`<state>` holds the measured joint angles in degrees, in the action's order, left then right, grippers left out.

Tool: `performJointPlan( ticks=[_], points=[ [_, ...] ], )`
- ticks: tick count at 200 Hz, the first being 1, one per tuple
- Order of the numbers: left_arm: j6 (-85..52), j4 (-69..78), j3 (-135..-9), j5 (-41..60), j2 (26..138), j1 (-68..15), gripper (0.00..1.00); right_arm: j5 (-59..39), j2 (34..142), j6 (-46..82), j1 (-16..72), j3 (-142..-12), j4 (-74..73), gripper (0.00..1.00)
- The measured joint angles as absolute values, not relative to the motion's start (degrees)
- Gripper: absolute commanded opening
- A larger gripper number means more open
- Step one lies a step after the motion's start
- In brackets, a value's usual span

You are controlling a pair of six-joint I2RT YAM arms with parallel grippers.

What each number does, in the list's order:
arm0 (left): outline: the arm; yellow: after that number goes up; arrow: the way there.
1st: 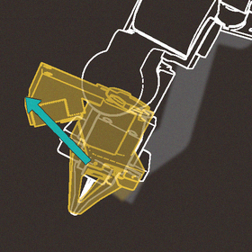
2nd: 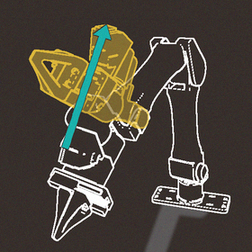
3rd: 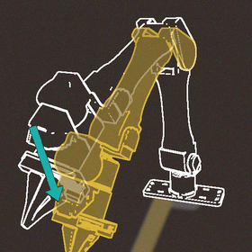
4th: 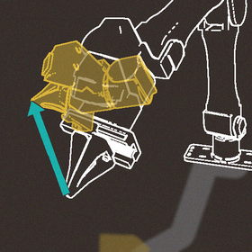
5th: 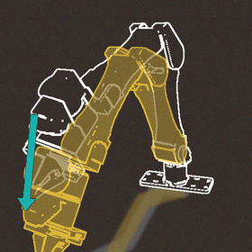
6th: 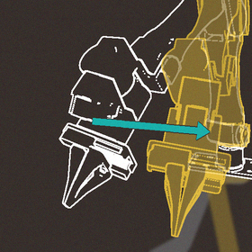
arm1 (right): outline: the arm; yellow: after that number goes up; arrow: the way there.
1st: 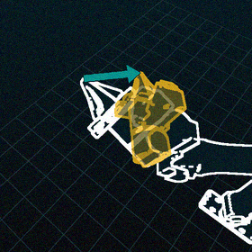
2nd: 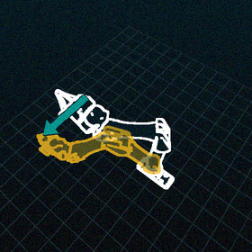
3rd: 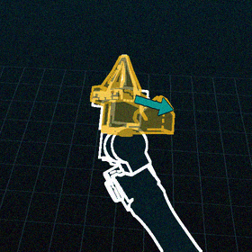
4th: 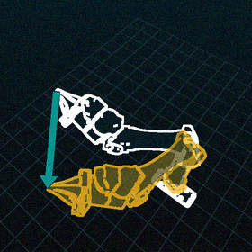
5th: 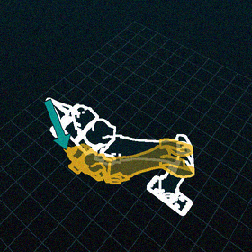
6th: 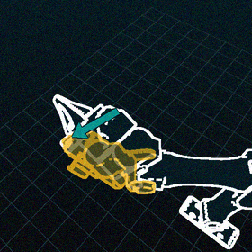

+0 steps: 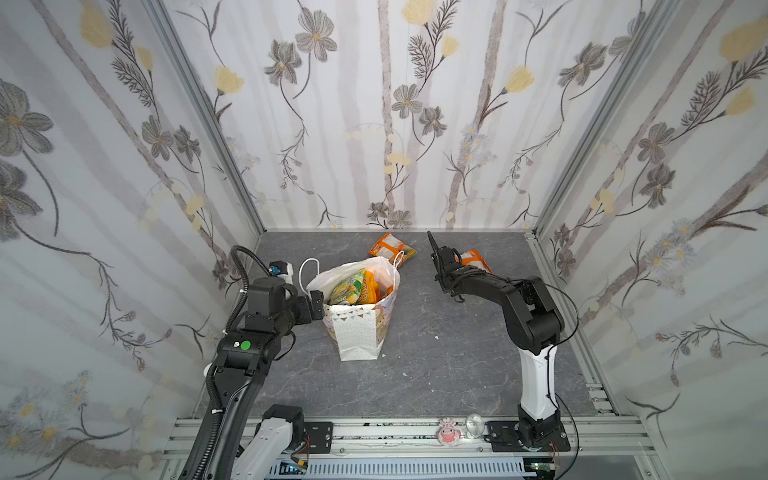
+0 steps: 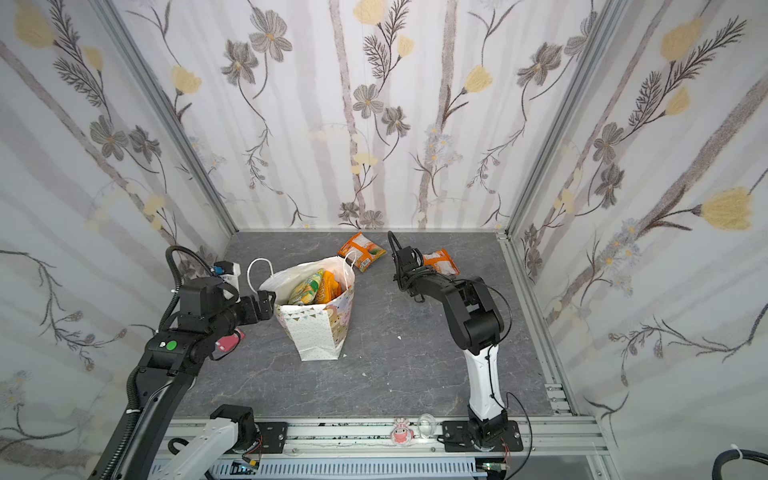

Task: Place the snacks into the paper bag
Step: 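Lower the right gripper and close it on the orange pack's edge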

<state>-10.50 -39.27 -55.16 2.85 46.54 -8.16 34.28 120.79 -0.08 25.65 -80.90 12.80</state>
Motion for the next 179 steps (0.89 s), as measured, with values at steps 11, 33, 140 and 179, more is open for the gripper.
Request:
performJointPlan(
  ticks=[11, 33, 140, 179],
  points=[
    [-10.50, -39.27, -55.16, 2.85, 46.50, -8.16, 1.00, 34.26, 121.05, -0.10, 25.65, -80.93, 12.80, 0.51],
    [-10.50, -39.27, -55.16, 2.85, 46.48, -8.16, 1.00, 34.39, 121.80, -0.36, 25.65, -80.99, 12.60, 0.50],
    [-10.48, -39.27, -55.16, 3.14, 46.52, -8.16, 1.00, 33.06, 122.48, -0.75, 24.47, -81.80, 11.33, 0.00],
    [-10.48, -39.27, -55.16, 3.14, 46.54, -8.16, 1.00, 24.62, 116.38, 3.09, 21.61, -77.45, 10.55, 0.00]
  ],
)
